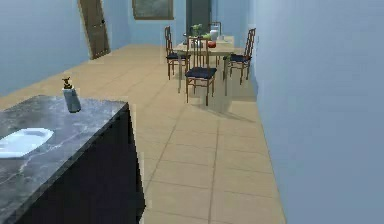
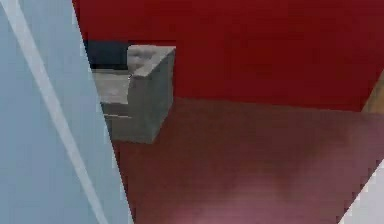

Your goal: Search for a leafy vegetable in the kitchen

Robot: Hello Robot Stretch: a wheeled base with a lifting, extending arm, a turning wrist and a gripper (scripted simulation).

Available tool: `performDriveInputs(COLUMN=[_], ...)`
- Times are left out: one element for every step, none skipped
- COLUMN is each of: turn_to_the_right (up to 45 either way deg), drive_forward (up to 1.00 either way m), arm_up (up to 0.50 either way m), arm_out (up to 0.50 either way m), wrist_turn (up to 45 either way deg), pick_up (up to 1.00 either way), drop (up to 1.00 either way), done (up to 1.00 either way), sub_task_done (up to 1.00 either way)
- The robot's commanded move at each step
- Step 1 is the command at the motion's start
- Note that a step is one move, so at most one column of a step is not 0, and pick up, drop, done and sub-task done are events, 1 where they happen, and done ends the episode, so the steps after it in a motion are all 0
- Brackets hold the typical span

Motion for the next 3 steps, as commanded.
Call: performDriveInputs(turn_to_the_right=[0.0, 9.0, 0.0], drive_forward=[1.0, 0.0, 0.2], arm_up=[0.0, 0.0, 0.0], arm_out=[0.0, 0.0, 0.0], wrist_turn=[0.0, 0.0, 0.0], pick_up=[0.0, 0.0, 0.0], drop=[0.0, 0.0, 0.0], done=[0.0, 0.0, 0.0], sub_task_done=[0.0, 0.0, 0.0])
